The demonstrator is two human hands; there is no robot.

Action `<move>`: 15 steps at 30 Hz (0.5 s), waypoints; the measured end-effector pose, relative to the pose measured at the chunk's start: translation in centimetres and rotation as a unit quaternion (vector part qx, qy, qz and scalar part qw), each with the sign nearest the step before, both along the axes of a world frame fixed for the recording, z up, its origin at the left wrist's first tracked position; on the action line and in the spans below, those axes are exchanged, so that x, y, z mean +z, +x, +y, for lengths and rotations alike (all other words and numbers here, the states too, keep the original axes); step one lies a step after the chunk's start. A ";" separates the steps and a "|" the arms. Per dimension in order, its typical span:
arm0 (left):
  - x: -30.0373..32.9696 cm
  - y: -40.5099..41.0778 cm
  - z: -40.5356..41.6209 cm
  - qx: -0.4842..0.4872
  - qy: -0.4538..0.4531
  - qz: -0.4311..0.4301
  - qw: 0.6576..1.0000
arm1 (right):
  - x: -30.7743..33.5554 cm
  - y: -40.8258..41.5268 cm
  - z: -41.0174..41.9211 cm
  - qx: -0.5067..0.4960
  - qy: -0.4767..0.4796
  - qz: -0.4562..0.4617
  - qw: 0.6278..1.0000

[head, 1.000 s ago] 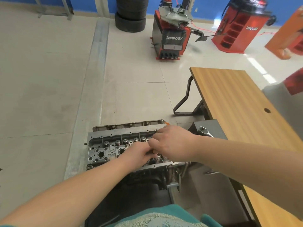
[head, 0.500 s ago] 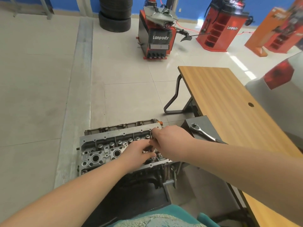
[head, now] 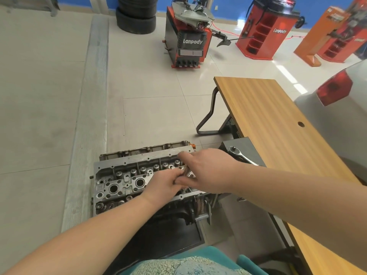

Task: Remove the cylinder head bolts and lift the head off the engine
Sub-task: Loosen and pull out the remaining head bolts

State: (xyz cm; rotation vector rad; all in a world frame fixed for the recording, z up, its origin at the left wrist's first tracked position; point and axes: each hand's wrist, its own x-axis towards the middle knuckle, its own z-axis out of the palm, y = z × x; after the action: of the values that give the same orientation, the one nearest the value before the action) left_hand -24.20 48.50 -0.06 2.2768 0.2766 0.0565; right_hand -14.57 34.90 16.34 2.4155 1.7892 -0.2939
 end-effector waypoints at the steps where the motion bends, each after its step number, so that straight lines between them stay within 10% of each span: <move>1: 0.0 0.1 -0.2 0.007 0.000 0.001 1.000 | -0.4 -0.4 0.4 -0.054 -0.019 -0.017 0.998; 7: 0.0 0.1 0.2 -0.027 -0.056 0.056 0.996 | -0.6 -0.7 2.0 -0.149 -0.066 -0.005 0.987; 15: 0.9 0.5 1.9 -0.120 0.024 0.069 0.990 | 0.3 0.8 0.9 0.145 -0.068 -0.047 0.986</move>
State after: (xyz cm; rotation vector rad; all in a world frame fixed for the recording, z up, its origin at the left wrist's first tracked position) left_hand -23.66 50.35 0.89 2.3500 0.0711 -0.2231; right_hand -13.77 35.80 16.64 2.0101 1.9731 -0.2554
